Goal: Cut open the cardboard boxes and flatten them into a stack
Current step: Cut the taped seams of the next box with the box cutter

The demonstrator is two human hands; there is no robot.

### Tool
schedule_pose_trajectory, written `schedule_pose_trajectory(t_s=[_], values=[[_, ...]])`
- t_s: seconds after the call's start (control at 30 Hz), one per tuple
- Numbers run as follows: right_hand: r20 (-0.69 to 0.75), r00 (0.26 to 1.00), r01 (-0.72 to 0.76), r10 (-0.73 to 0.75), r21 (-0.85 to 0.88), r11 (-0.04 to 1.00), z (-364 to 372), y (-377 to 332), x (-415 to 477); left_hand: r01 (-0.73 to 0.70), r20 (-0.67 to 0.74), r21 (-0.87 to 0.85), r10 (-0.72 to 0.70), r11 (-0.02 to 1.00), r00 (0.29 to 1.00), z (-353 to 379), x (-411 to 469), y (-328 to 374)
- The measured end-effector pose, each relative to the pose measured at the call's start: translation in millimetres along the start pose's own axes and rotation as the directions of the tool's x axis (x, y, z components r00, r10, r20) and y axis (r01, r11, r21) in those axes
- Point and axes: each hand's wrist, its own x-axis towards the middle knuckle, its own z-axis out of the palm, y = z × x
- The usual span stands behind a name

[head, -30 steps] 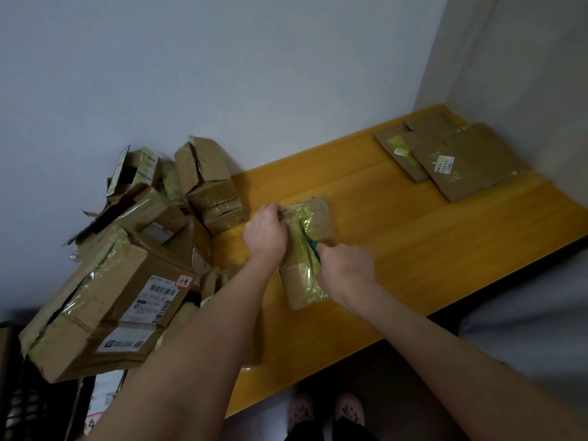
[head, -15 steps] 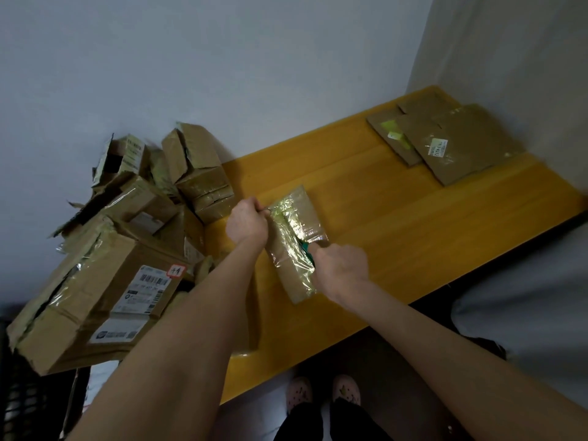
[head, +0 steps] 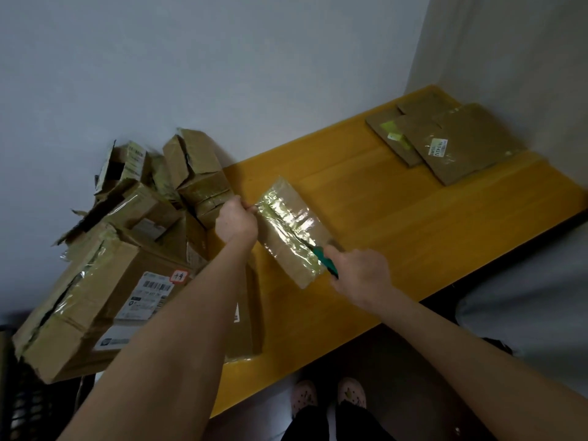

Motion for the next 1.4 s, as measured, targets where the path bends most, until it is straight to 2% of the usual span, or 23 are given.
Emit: schedule_pose_trajectory(t_s=[0.1, 0.17, 0.2, 0.23, 0.3, 0.37, 0.47, 0.6, 0.7, 0.73, 0.8, 0.9, 0.97, 1.1, 1.17, 1.23, 1.3, 1.33, 1.37, 1.4], values=[[0.102, 0.992, -0.078, 0.068, 0.098, 0.992, 16.3, 24.7, -12.6, 0.079, -0.015, -0.051, -0.080, 0.996, 0.997, -11.0, 13.1, -9.5], [0.106, 0.979, -0.202, 0.176, 0.339, 0.919, 23.5, 37.0, -14.4, 0.084, 0.001, -0.053, -0.084, 0.995, 0.996, -15.2, 18.4, -11.6], [0.101, 0.966, -0.257, 0.239, 0.511, 0.820, 24.7, 37.4, -10.5, 0.080, 0.016, -0.032, -0.080, 0.996, 0.997, -15.5, 16.7, -11.3], [0.111, 0.945, -0.300, 0.309, 0.673, 0.676, 26.2, 34.8, -3.6, 0.080, 0.036, -0.009, -0.080, 0.997, 0.996, -14.4, 12.6, -10.9], [0.194, 0.887, -0.366, 0.419, 0.848, 0.383, 28.3, 25.3, 15.4, 0.074, 0.088, 0.037, -0.077, 0.997, 0.993, -8.5, 3.5, -11.6], [0.265, 0.842, -0.409, 0.471, 0.881, 0.236, 30.4, 18.0, 33.6, 0.046, 0.125, 0.106, -0.060, 0.993, 0.990, -3.5, -4.6, -15.0], [0.338, 0.798, -0.429, 0.499, 0.900, 0.077, 29.8, 17.2, 52.5, 0.014, 0.139, 0.169, -0.038, 0.986, 0.990, 0.3, -10.0, -20.7], [0.400, 0.811, -0.429, 0.426, 0.903, -0.030, 32.6, 15.6, 68.7, -0.001, 0.230, 0.207, -0.047, 0.978, 0.972, 9.0, -11.3, -25.4], [0.452, 0.731, -0.441, 0.511, 0.885, -0.153, 40.0, 23.8, 71.4, -0.040, 0.225, 0.306, -0.031, 0.951, 0.974, 14.5, -11.7, -27.8], [0.480, 0.687, -0.469, 0.546, 0.867, -0.171, 44.7, 30.1, 71.0, -0.064, 0.226, 0.361, -0.021, 0.930, 0.974, 16.8, -11.8, -26.7], [0.538, 0.614, -0.576, 0.578, 0.806, -0.139, 56.7, 43.3, 69.4, -0.157, 0.229, 0.400, 0.067, 0.903, 0.971, 21.7, -11.0, -21.8], [0.559, 0.587, -0.711, 0.586, 0.702, 0.043, 74.1, 54.3, 70.2, -0.393, 0.333, 0.309, 0.289, 0.866, 0.898, 31.6, -3.3, -10.3], [0.530, 0.601, -0.741, 0.598, 0.650, 0.168, 81.4, 58.8, 75.6, -0.479, 0.436, 0.309, 0.326, 0.821, 0.839, 37.5, 7.2, -3.4], [0.411, 0.645, -0.720, 0.644, 0.610, 0.331, 88.0, 69.8, 86.6, -0.521, 0.594, 0.400, 0.220, 0.754, 0.774, 47.2, 27.0, -1.9], [0.268, 0.722, -0.632, 0.637, 0.630, 0.451, 84.3, 67.3, 84.1, -0.544, 0.588, 0.462, 0.217, 0.701, 0.779, 52.1, 25.6, -0.8], [0.178, 0.807, -0.522, 0.563, 0.660, 0.541, 79.9, 59.2, 79.2, -0.528, 0.551, 0.515, 0.211, 0.675, 0.807, 56.1, 19.0, 5.9], [0.244, 0.828, -0.523, 0.505, 0.661, 0.538, 75.5, 48.9, 76.8, -0.506, 0.530, 0.556, 0.187, 0.660, 0.827, 57.9, 11.3, 14.9], [0.301, 0.812, -0.553, 0.500, 0.672, 0.492, 73.4, 44.7, 77.9, -0.503, 0.523, 0.569, 0.185, 0.651, 0.832, 58.5, 8.4, 18.4], [0.368, 0.777, -0.588, 0.511, 0.715, 0.378, 71.3, 41.2, 80.2, -0.501, 0.515, 0.573, 0.192, 0.649, 0.836, 59.0, 6.0, 20.2], [0.440, 0.734, -0.602, 0.518, 0.774, 0.196, 68.6, 38.5, 83.4, -0.497, 0.499, 0.563, 0.208, 0.660, 0.842, 59.7, 4.3, 20.8]])
